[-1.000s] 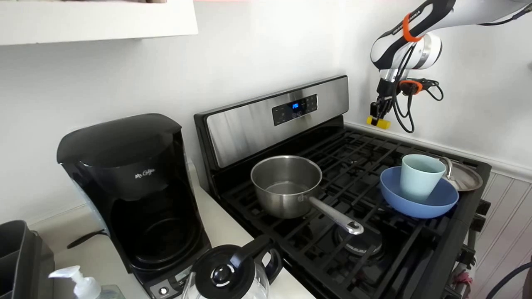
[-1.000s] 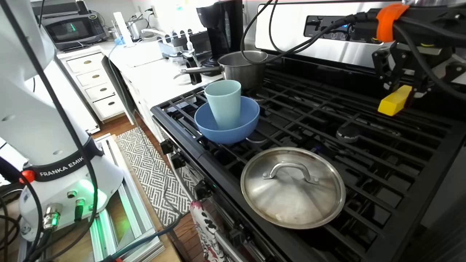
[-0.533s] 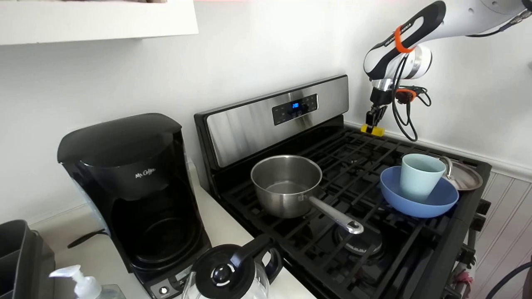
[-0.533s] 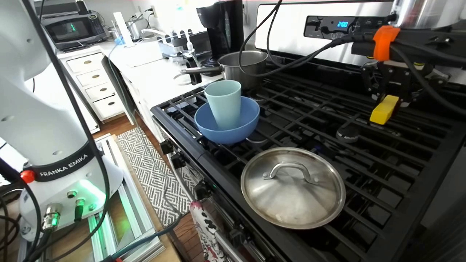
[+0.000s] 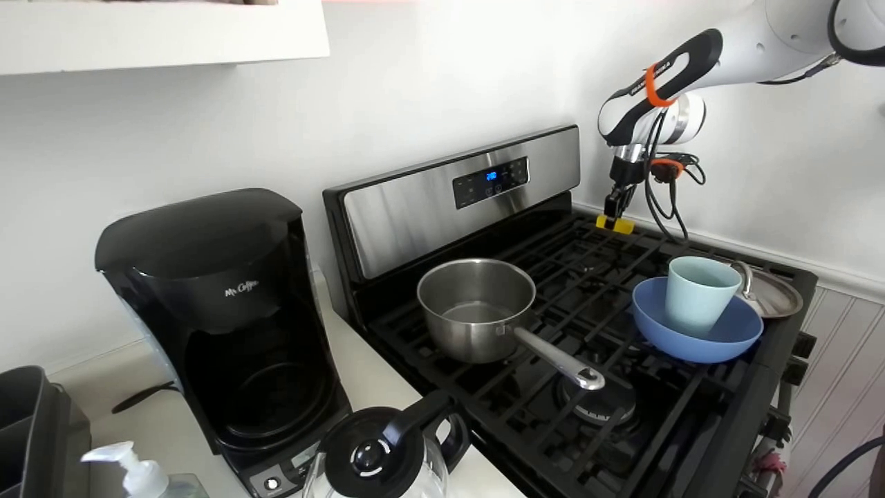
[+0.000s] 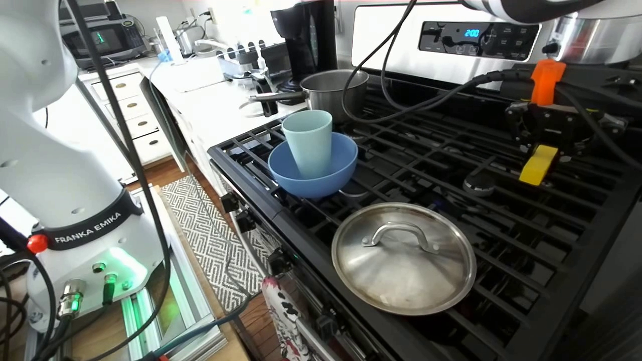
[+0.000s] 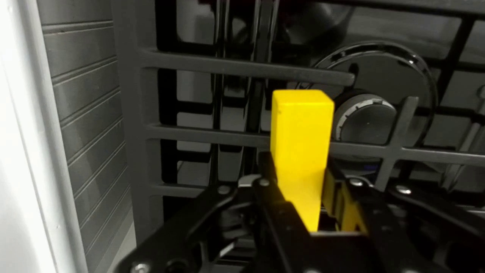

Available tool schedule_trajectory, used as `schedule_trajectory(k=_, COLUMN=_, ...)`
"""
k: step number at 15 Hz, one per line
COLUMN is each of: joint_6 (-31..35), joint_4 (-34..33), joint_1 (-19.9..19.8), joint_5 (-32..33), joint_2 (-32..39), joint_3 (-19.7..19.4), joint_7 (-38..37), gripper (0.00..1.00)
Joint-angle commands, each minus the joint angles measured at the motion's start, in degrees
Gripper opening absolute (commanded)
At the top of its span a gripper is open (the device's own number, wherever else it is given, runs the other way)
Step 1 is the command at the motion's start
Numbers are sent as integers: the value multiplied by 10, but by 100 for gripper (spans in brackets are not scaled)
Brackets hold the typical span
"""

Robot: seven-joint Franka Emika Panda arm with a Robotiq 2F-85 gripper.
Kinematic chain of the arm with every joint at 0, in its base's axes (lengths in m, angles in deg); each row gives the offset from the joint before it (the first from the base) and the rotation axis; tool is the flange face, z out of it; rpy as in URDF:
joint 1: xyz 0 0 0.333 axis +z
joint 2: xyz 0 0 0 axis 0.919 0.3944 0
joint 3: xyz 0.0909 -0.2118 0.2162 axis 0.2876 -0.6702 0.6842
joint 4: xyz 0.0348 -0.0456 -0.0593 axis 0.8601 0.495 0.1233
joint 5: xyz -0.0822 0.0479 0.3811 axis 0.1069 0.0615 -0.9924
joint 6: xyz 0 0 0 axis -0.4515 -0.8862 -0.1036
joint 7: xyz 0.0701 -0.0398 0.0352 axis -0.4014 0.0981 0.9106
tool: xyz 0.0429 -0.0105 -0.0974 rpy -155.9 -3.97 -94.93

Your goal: Put the yellow block on the front right plate of the stove

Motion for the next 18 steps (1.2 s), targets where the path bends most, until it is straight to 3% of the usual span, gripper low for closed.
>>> schedule_trajectory(k=1, joint_6=-39, joint_4=-80, joint_1=-13, joint_5=6, joint_2=47, joint_3=16, joint_7=1, gripper=8)
schedule_trajectory(k=5, joint_6=-65, joint_4=-127, joint_1=-13, joint_5=4, joint_2=74, joint_3=22, joint_7=-5, gripper=8)
schedule_trajectory(k=6, joint_6=-73, joint_4=-137, joint_1=-14, joint_5=5, joint_2=80, joint_3=23, joint_7=-5, gripper=56)
schedule_trajectory(k=8, joint_6=-90, joint_4=-156, joint_1=-15, joint_5=4, joint_2=90, joint_3=25, joint_7=-6, gripper=62)
schedule_trajectory(k=13, joint_6=-98, joint_4=-158, joint_1=-14, joint_5=-9, joint_2=83, joint_3=20, joint_7=-2, gripper=97)
schedule_trajectory(k=18, joint_6=-20, joint_4=-13, joint_1=-4, joint_5=-28, joint_2=-23, joint_3=25, joint_7=10, gripper=100)
